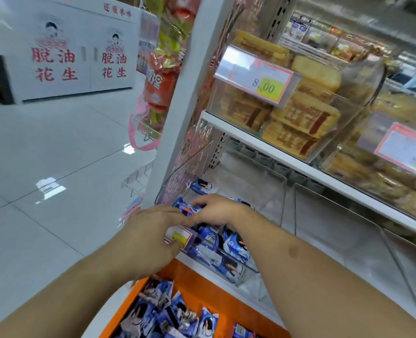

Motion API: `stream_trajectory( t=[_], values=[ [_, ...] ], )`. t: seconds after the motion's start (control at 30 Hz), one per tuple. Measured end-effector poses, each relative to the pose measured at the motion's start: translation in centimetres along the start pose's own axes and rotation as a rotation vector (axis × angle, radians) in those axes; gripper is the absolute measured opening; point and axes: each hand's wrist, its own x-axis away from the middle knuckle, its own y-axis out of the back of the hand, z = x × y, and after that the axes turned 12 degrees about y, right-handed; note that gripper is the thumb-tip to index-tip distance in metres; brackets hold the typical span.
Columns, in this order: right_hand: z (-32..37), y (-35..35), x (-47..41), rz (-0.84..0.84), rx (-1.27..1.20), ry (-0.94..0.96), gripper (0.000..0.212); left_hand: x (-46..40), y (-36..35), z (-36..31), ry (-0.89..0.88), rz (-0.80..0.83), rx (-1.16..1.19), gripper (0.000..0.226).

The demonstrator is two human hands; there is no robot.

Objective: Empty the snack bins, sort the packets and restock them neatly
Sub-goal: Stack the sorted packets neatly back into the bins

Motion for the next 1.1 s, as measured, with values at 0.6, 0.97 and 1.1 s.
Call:
stream_trajectory(
  t=[0.6,0.97,1.1],
  values=[
    [-1.0,1.9,3.1,-0.556,-0.334,0.139,0.048,0.4,0.5,-0.6,0.01,0.026,-0.017,0.042],
    [1.4,0.7,15.4,-0.703,-0.876,0.228,0.042,3.6,1.6,-8.3,0.317,0.324,1.084,0.058],
    [1.3,-2.2,20.1,-0.707,-0.983,0.203,0.038,6.1,0.5,-11.0,0.296,0.49,1.189,0.042]
  ],
)
